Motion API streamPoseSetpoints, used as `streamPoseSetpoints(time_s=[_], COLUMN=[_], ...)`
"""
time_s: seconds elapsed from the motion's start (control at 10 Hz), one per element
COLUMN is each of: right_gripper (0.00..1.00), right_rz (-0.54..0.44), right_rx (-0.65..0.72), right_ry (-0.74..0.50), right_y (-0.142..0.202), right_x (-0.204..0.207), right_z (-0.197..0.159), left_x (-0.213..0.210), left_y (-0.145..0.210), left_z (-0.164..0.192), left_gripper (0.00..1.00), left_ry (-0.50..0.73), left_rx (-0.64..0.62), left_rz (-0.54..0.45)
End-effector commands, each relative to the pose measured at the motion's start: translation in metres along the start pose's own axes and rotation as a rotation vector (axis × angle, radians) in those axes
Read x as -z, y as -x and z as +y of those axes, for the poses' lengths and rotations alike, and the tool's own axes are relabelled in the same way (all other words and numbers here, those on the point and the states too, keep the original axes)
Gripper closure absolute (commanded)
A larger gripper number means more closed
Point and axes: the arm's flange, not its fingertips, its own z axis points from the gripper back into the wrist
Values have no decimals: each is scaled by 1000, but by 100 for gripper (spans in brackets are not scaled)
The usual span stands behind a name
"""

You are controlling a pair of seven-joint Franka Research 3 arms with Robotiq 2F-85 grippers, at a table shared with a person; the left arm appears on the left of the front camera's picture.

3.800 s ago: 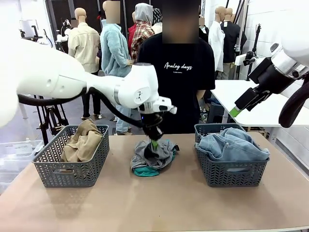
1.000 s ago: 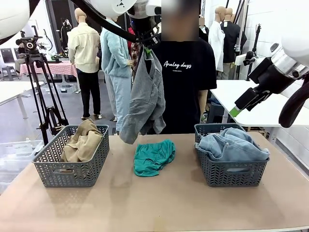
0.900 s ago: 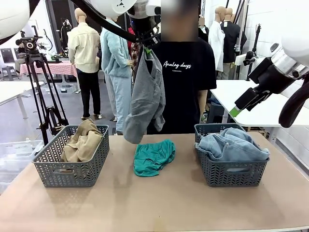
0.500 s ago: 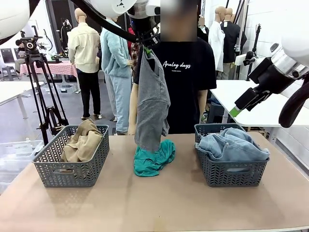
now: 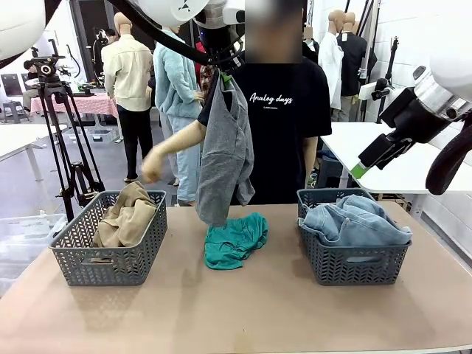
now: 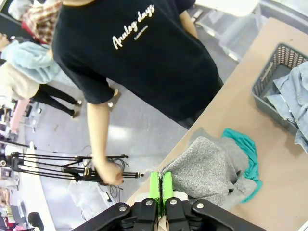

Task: Sort the tops and bottoms.
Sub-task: Sort the clothes according to human instructions.

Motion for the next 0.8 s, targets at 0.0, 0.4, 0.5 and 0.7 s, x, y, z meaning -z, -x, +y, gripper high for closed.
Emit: streamPoseSetpoints(time_s=[0.0,0.4,0.5,0.7], right_gripper=[0,0,0,0], right_rz=[6,6,6,6], right_rx=[14,14,14,14], right_ry=[25,25,25,25], right_y=[0,0,0,0], right_x=[2,2,2,2], right_z=[1,1,1,1], left_x=[-3,-3,-3,-3], left_y=[5,5,5,5], left_z=[2,2,2,2], left_gripper=[100,100,100,100], left_ry=[8,8,8,8], left_rx=[-8,-8,-8,-8], left_rz=[-13,-13,-13,-13])
